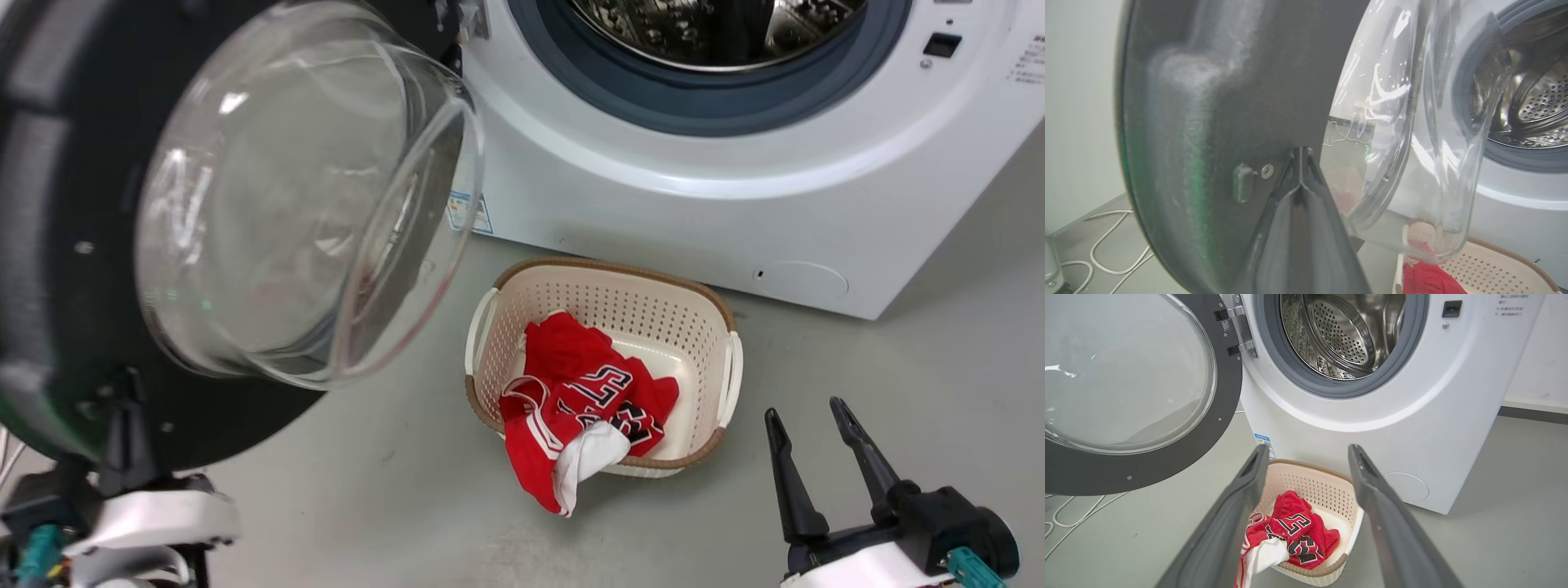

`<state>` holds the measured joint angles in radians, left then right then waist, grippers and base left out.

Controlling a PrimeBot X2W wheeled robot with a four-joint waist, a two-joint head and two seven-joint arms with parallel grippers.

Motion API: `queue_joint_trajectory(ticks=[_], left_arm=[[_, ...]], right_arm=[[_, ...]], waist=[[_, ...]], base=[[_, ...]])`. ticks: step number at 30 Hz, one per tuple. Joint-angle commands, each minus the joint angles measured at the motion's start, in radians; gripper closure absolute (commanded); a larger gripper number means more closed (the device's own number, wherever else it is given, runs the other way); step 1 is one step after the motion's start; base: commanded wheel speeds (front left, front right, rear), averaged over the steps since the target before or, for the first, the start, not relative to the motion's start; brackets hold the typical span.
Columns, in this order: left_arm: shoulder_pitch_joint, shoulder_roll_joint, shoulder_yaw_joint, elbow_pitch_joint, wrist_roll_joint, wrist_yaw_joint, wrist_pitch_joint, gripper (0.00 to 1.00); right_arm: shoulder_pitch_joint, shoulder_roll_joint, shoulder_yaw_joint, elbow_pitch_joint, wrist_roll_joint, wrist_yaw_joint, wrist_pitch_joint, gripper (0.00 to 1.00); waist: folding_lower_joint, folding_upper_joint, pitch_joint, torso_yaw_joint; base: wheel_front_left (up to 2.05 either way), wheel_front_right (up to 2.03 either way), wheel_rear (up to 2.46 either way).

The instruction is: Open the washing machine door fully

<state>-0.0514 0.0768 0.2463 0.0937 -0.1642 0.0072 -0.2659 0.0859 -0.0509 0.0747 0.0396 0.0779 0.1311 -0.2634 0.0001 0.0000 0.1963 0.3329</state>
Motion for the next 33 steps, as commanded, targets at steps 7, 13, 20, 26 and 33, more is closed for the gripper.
queue_joint_trajectory(ticks=[7, 13, 20, 26, 33], left_arm=[[-0.117, 0.027, 0.166, 0.078, 0.018, -0.017, 0.002, 1.00], [-0.193, 0.070, 0.261, 0.154, 0.033, -0.036, 0.003, 1.00], [-0.247, 0.108, 0.351, 0.237, 0.032, -0.044, 0.003, 1.00], [-0.298, 0.137, 0.399, 0.315, 0.048, -0.049, 0.003, 1.00], [-0.328, 0.141, 0.427, 0.334, 0.071, -0.064, 0.002, 1.00]], right_arm=[[-0.038, 0.001, -0.010, -0.002, -0.018, -0.001, -0.002, 0.00], [-0.056, 0.001, -0.007, 0.003, -0.025, -0.001, -0.002, 0.00], [-0.073, 0.001, -0.007, 0.004, -0.025, -0.001, -0.002, 0.00], [-0.076, 0.001, -0.006, 0.004, -0.026, -0.001, -0.002, 0.00], [-0.079, 0.001, -0.003, 0.002, -0.026, -0.001, -0.002, 0.00]], waist=[[-0.0001, 0.0000, 0.057, -0.040], [-0.0001, 0.0000, 0.081, -0.066], [-0.0001, 0.0000, 0.092, -0.096], [-0.0001, 0.0000, 0.097, -0.113], [-0.0001, 0.0000, 0.096, -0.120]], base=[[0.00, 0.00, 0.00], [0.00, 0.00, 0.00], [0.00, 0.00, 0.00], [0.00, 0.00, 0.00], [0.00, 0.00, 0.00]])
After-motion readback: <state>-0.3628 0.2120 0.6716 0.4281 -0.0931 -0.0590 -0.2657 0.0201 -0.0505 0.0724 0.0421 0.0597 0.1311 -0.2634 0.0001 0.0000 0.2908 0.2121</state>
